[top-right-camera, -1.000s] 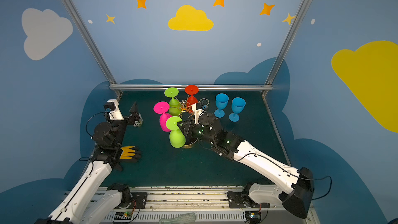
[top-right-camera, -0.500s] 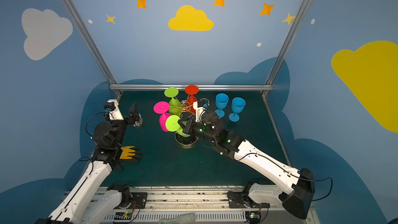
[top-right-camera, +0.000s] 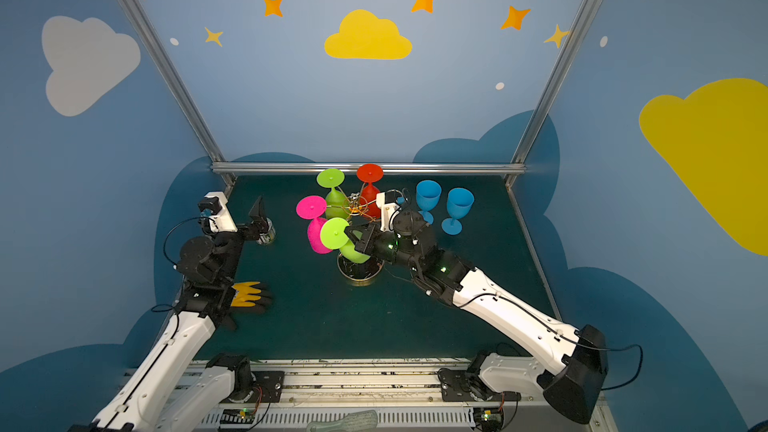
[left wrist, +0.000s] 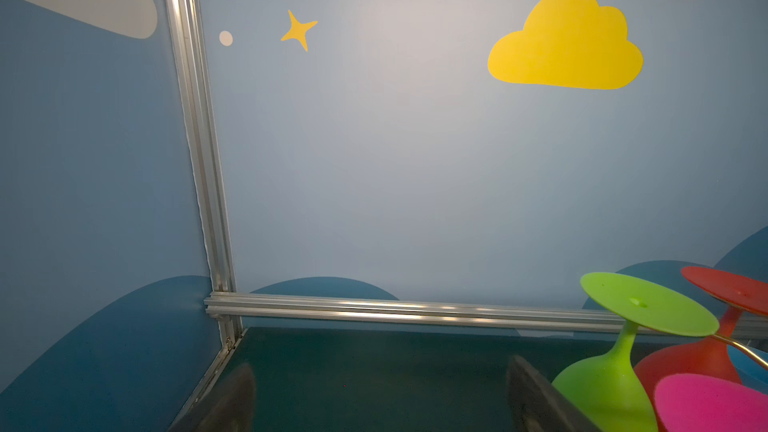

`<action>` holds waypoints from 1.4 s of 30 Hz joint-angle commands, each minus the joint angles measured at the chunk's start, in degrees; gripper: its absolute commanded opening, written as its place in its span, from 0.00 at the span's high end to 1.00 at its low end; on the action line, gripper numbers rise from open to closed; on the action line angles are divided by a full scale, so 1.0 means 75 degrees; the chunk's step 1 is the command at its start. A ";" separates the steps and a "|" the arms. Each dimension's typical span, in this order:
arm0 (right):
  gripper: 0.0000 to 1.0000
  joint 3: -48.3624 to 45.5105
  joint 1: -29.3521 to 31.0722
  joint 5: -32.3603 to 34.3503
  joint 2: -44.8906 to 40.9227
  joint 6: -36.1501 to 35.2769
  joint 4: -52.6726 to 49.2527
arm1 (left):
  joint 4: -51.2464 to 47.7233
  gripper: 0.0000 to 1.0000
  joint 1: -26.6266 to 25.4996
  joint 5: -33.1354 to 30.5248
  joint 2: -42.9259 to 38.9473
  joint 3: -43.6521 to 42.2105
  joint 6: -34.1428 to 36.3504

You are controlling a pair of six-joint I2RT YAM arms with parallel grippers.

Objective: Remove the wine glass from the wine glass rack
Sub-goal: 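Close the right gripper on the lime green glass foot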

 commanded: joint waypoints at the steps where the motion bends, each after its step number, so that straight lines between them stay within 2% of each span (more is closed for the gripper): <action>1: 1.00 0.0211 -0.0152 -0.0041 -0.0234 0.0025 0.0312 | 0.0094 0.07 0.0021 -0.0066 -0.0105 -0.0058 -0.0071; 17: 1.00 0.0445 -0.0516 -0.0407 0.0138 0.0408 0.0941 | 0.0105 0.06 0.0026 -0.0113 -0.0128 -0.0053 -0.0048; 42: 1.00 0.0548 -0.0473 0.0134 0.0559 0.0803 0.1421 | 0.0104 0.06 0.0031 -0.0134 -0.0150 -0.0069 -0.0048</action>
